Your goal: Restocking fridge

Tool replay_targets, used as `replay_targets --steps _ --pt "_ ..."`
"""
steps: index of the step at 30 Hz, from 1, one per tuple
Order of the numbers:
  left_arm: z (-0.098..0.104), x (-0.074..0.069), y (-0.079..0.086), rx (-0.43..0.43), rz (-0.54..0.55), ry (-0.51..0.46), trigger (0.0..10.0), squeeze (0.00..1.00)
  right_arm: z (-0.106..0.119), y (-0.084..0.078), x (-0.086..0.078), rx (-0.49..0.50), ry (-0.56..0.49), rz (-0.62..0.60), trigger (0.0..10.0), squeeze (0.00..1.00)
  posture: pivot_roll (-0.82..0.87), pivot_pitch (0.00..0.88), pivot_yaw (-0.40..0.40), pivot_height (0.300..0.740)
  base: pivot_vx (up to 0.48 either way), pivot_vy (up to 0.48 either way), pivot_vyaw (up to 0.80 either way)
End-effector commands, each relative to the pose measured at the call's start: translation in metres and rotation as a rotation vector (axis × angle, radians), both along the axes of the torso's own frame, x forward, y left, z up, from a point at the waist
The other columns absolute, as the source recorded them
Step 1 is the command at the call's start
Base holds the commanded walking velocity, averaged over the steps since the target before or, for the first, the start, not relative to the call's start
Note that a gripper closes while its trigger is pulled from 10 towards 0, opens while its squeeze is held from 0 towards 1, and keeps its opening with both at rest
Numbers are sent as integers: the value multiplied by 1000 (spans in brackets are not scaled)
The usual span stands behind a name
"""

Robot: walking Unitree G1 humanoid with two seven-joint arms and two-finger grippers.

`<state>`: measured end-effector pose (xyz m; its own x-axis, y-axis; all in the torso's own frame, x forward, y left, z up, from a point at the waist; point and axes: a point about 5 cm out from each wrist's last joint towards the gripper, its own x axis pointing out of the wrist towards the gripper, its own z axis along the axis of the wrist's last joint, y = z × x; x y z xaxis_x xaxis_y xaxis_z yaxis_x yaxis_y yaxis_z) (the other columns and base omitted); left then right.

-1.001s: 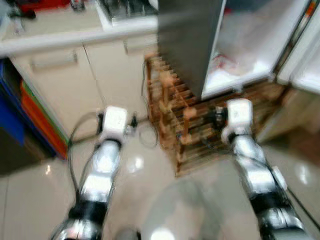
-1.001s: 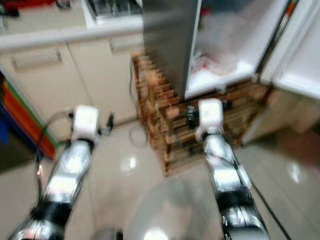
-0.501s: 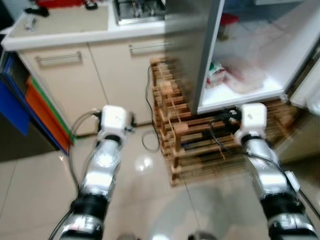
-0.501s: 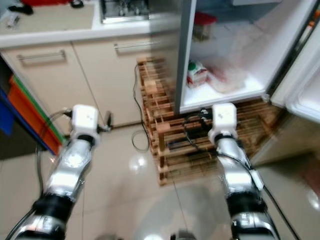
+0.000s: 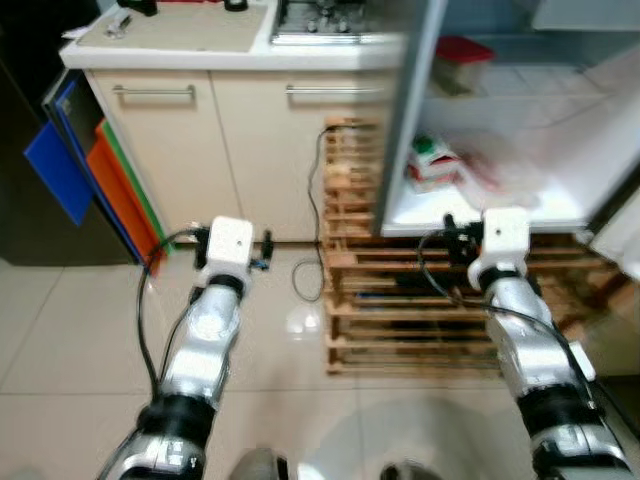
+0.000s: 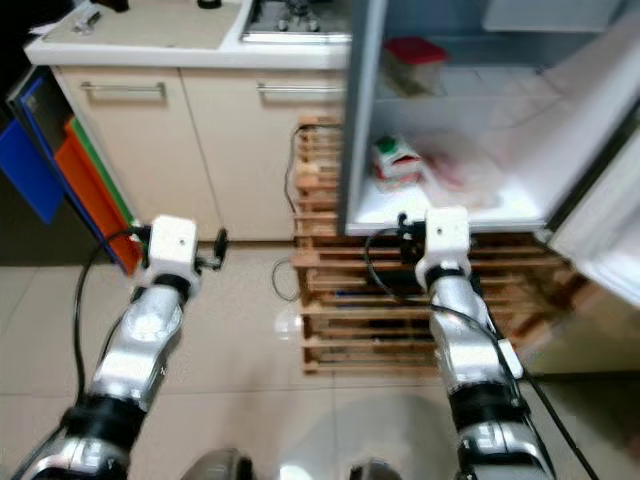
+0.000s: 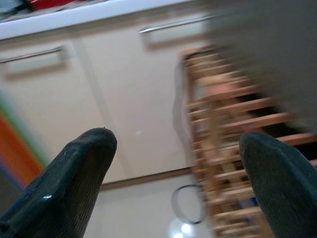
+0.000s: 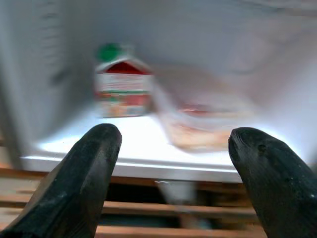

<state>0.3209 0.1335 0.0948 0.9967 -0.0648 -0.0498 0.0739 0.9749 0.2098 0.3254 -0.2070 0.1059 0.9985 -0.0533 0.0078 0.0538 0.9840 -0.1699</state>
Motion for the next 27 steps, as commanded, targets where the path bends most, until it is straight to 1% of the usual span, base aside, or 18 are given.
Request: replay_targets --steps 1,4,5,6,8,9,10,11,12,15,18,19,22,24,27 --pt "0 1 7 7 9 4 10000 0 -1 3 -2 15 -5 1 10000 0 77 55 26 740 0 -469 0" --pt "1 2 7 2 -2 -4 10000 0 6 5 -9 43 -88 -6 10000 0 77 48 23 740 0 -460 0" --pt "3 1 7 -1 -7 -16 10000 0 7 7 -12 55 -99 1 10000 0 78 46 21 740 0 0 0" --pt "6 1 7 2 -18 -31 10000 0 6 10 -17 47 -101 12 10000 0 79 46 21 740 0 0 0" --pt "11 2 5 35 -50 -53 10000 0 3 14 -24 35 -103 24 10000 0 80 47 21 740 0 0 0" --pt "20 4 3 52 -85 -76 10000 0 1 17 -32 47 -108 24 10000 0 83 47 19 740 0 0 0" --pt "25 5 2 51 -100 -87 10000 0 -1 21 -36 66 -100 30 10000 0 83 46 20 740 0 0 0" --pt "25 5 2 51 -100 -87 10000 0 -1 21 -36 66 -100 30 10000 0 83 46 20 740 0 0 0" --pt "32 6 0 24 -112 -107 10000 0 -5 28 -40 86 -89 37 10000 0 78 42 21 740 0 0 0" --pt "38 4 -7 -16 -121 -130 10000 0 -9 38 -42 110 -84 43 10000 0 78 38 21 740 0 0 0" --pt "36 2 -12 -41 -113 -125 10000 0 -11 46 -41 119 -58 43 10000 0 79 33 18 740 0 0 0" --pt "36 2 -12 -41 -113 -125 10000 0 -11 46 -41 119 -58 43 10000 0 79 33 18 740 0 0 0" --pt "32 2 -14 -38 -103 -97 10000 0 -10 57 -39 144 -36 74 10000 0 79 33 18 731 0 0 171" --pt "31 2 -14 -34 -96 -87 10000 0 -9 59 -39 154 -33 82 10000 0 82 36 18 722 0 0 0" --pt "29 2 -12 -1 -91 -84 10000 0 -8 61 -37 153 -36 87 10000 0 81 41 20 703 0 0 0"
